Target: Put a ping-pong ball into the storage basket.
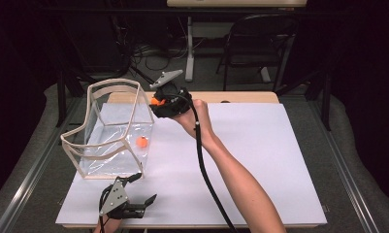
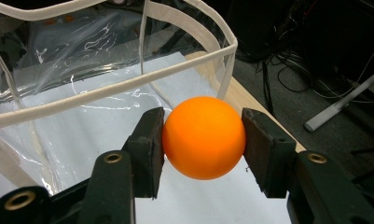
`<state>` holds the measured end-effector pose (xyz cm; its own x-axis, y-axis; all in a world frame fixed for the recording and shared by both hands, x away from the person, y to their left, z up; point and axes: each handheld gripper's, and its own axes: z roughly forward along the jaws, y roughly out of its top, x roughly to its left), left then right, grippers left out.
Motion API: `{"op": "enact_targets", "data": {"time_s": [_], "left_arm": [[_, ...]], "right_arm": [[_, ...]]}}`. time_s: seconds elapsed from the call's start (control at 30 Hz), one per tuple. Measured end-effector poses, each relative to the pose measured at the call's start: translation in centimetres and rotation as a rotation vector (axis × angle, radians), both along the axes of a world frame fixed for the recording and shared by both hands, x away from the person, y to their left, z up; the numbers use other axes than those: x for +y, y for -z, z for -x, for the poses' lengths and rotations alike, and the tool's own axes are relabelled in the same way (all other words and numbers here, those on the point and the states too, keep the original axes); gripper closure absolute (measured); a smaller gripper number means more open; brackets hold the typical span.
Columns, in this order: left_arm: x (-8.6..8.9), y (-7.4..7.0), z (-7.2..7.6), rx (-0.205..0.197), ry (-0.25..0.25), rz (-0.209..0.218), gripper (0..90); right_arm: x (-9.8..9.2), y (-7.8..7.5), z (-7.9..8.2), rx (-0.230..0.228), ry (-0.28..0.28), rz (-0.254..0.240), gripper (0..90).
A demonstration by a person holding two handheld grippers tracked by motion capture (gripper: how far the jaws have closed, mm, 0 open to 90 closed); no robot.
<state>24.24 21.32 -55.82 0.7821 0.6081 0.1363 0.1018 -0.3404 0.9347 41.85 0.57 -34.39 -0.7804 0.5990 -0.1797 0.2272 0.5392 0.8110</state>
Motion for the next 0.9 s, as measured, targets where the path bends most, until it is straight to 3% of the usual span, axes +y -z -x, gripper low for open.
{"op": "enact_targets", "data": {"time_s": [0.9], "left_arm": [[0.0, 0.0, 0.0, 0.0, -0.001, 0.007, 15.5]], "right_arm": [[2.2, -1.0, -0.1, -0.006, -0.036, 0.004, 50.6]]}}
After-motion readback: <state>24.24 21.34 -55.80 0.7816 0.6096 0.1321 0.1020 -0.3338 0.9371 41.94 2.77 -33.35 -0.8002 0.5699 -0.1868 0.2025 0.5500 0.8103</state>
